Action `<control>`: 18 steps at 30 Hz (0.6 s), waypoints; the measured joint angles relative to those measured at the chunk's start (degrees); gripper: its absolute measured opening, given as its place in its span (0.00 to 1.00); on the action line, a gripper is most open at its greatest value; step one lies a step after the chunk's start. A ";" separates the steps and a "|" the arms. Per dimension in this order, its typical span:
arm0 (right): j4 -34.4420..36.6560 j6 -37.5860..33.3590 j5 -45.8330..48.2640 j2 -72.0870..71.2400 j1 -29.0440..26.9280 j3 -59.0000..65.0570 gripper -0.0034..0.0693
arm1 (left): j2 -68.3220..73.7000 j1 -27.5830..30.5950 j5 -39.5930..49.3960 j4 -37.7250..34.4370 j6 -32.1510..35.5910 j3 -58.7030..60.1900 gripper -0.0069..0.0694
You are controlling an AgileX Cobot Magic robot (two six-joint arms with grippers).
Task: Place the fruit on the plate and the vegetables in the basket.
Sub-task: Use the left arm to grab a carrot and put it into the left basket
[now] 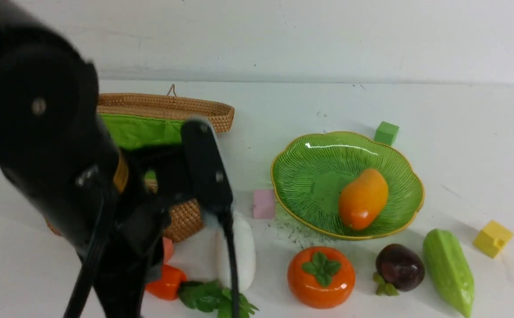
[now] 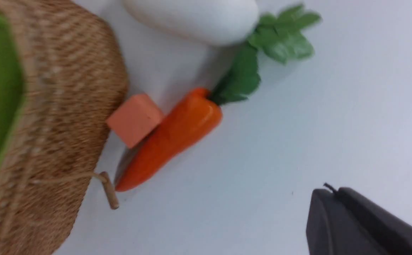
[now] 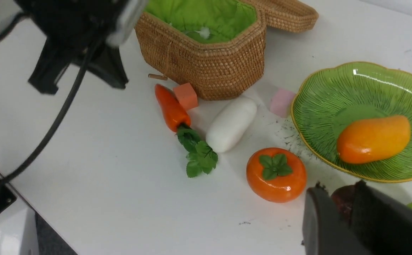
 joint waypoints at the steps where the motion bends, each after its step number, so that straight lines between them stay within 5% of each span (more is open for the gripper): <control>1: 0.38 -0.43 0.00 0.00 0.00 0.00 0.24 | -0.03 0.00 -2.43 0.00 3.27 3.04 0.13; 4: 0.56 -0.66 0.00 0.00 0.00 0.00 0.24 | 1.11 0.00 -6.70 0.00 6.40 7.13 0.26; 10: 0.81 -0.83 0.27 0.00 0.00 0.00 0.25 | 6.89 0.00 -17.36 5.07 7.28 9.94 0.77; 14: 0.81 -0.83 1.70 0.00 0.00 0.00 0.25 | 10.30 0.00 -21.71 8.01 7.34 9.94 0.89; 18: 0.92 -0.88 2.50 0.00 0.00 0.00 0.25 | 14.18 0.00 -22.87 12.32 7.34 9.94 0.88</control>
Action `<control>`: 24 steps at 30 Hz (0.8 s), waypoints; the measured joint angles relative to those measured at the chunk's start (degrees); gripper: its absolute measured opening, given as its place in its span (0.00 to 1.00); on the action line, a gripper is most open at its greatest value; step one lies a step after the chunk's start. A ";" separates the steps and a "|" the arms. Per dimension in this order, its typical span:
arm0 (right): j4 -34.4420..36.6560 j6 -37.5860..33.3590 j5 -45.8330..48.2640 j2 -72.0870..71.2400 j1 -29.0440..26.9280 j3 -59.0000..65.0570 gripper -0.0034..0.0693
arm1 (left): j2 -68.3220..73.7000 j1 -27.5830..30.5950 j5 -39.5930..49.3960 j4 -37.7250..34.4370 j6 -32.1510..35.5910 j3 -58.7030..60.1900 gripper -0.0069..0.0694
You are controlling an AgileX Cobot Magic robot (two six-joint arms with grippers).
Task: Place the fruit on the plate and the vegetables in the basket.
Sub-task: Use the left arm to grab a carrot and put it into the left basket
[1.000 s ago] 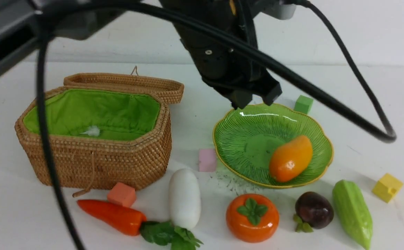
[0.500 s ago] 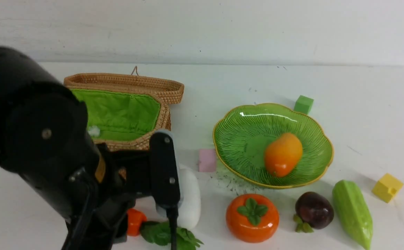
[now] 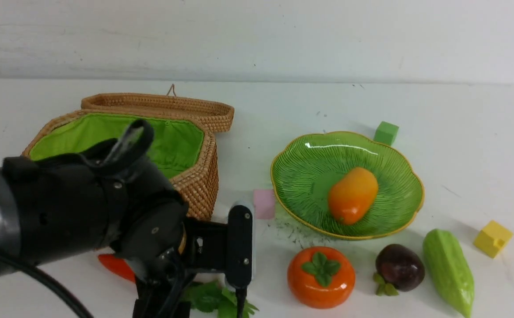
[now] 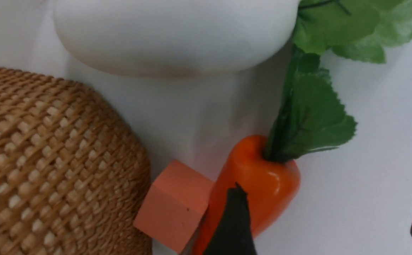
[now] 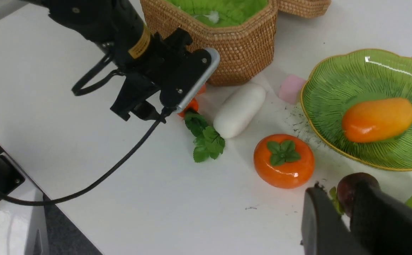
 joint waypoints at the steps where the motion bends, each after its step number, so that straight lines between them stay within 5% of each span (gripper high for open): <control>1: 0.04 0.01 0.12 0.00 0.00 0.00 0.25 | 1.24 0.15 -0.31 0.90 0.30 0.00 0.85; 15: 1.20 0.01 0.50 0.00 0.00 0.00 0.27 | 8.05 4.03 -3.43 3.81 3.38 0.00 0.80; 24: 1.27 0.01 0.50 0.00 0.00 0.00 0.27 | 11.67 4.03 -4.35 1.96 6.22 -0.16 0.62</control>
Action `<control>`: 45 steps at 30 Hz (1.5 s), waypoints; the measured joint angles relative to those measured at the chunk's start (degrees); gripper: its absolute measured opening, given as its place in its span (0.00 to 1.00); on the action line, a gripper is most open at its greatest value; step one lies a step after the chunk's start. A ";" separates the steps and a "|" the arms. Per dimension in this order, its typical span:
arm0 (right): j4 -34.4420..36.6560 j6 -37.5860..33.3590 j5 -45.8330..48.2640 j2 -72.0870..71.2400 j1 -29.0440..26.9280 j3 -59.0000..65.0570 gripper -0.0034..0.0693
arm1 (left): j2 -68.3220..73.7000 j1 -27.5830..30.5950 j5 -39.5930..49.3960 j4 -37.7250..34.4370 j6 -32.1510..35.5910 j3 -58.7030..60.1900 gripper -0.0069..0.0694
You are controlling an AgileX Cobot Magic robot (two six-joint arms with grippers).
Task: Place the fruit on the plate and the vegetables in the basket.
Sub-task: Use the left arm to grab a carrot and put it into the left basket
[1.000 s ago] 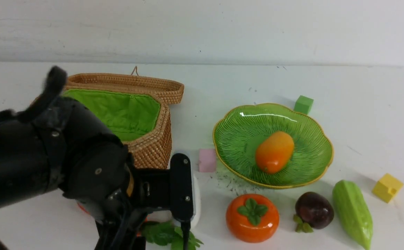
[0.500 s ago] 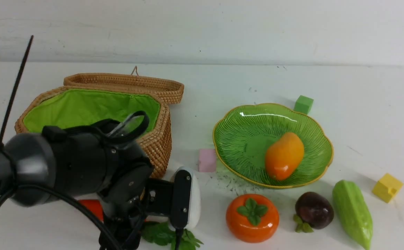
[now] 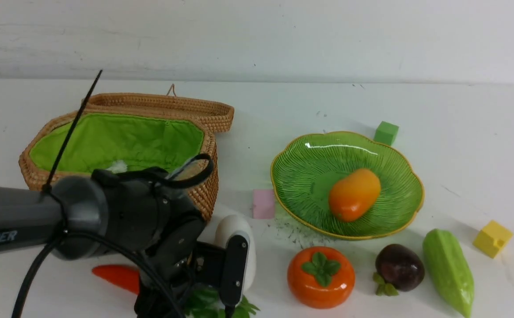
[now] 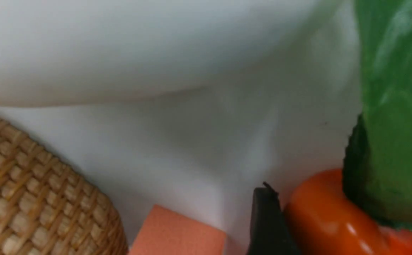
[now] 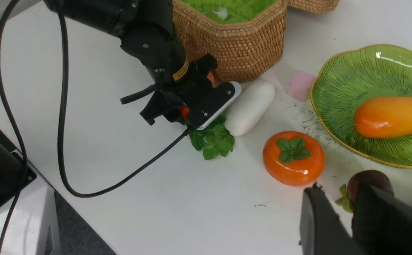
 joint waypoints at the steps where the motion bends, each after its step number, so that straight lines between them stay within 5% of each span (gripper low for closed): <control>1: 0.00 0.00 0.00 0.00 0.00 0.00 0.27 | 0.00 0.00 0.20 -0.29 0.00 0.00 0.62; 7: 0.11 0.00 0.06 0.00 0.00 0.00 0.28 | -3.00 0.00 6.08 -5.65 -0.26 -0.17 0.62; 12: 1.38 0.00 -2.36 0.00 0.00 0.00 0.28 | -11.43 -0.05 12.34 -8.16 -7.98 -2.99 0.62; 18: 4.01 -2.54 -11.99 0.00 0.00 0.00 0.28 | -21.69 0.41 9.68 4.44 -20.85 -11.87 0.62; 23: 6.68 -5.09 -14.78 0.00 0.00 0.00 0.28 | -20.82 5.95 3.15 15.30 -23.00 -16.63 0.62; 28: 7.44 -5.78 -14.57 0.00 0.00 0.00 0.28 | -15.48 12.96 -7.06 17.85 -22.36 -17.04 0.62; 35: 7.44 -5.78 -13.59 0.00 0.00 0.00 0.27 | -9.16 15.38 -7.49 18.29 -22.16 -17.04 0.62; 42: 7.44 -5.78 -13.40 0.00 0.00 0.00 0.27 | -8.77 15.38 -8.35 18.80 -22.16 -17.04 0.93; 45: 7.39 -5.78 -13.31 0.00 0.00 0.00 0.27 | -9.07 15.32 -8.41 18.83 -22.16 -17.04 0.96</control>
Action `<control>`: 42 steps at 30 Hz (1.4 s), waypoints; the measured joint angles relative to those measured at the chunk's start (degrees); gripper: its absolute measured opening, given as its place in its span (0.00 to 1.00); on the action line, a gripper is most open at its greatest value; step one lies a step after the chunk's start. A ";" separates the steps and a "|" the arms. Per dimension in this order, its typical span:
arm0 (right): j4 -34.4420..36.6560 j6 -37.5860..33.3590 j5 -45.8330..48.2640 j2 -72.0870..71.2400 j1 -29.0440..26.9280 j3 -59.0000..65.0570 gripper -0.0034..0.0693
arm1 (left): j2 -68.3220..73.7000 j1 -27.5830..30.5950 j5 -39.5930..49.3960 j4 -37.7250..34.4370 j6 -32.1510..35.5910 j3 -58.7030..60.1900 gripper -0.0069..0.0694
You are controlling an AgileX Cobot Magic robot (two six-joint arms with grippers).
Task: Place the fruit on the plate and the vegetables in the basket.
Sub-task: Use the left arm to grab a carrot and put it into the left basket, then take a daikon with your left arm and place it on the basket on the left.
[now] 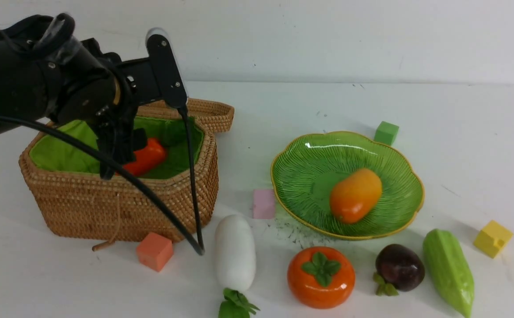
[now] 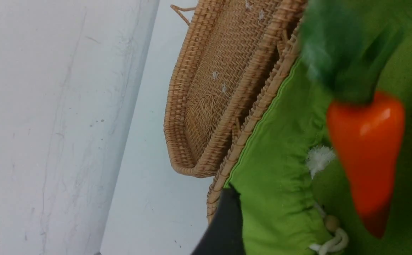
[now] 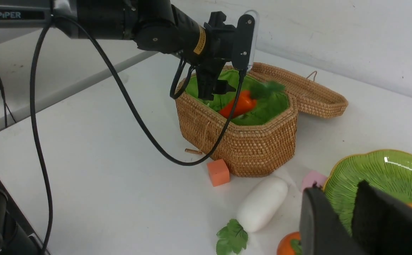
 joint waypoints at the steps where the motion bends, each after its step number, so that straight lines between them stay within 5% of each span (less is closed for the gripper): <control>1: 0.00 0.00 0.00 0.00 0.00 0.00 0.27 | -0.34 -0.21 0.24 -0.24 0.00 0.00 0.96; 6: 0.05 0.00 0.12 0.00 0.00 0.00 0.27 | -4.05 -3.95 4.18 -6.21 -3.15 0.00 0.87; 13: 0.97 0.00 5.22 0.00 0.00 0.00 0.27 | -8.26 -14.28 16.05 -24.37 -27.99 -0.11 0.46; 15: 1.11 0.00 7.84 0.00 0.00 0.00 0.28 | -7.55 -19.45 22.48 -29.44 -38.37 -0.11 0.25; 18: 1.11 0.00 8.43 0.00 0.00 0.00 0.28 | -5.89 -23.45 24.73 -30.66 -43.11 -0.11 0.18; 22: 1.11 0.00 8.60 0.00 0.00 0.00 0.28 | -2.06 -25.37 24.61 -31.05 -46.44 -0.23 0.26; 31: 1.11 0.00 9.09 0.00 0.00 0.00 0.29 | 7.93 -25.45 18.11 -22.38 -64.50 -0.29 0.91; 36: 1.11 0.00 9.72 0.00 0.00 0.00 0.29 | 11.29 -25.39 15.15 -15.38 -69.83 -0.29 0.96; 42: 1.11 0.00 9.89 0.00 0.00 0.00 0.30 | 15.54 -25.26 11.92 -12.70 -71.80 -0.29 0.90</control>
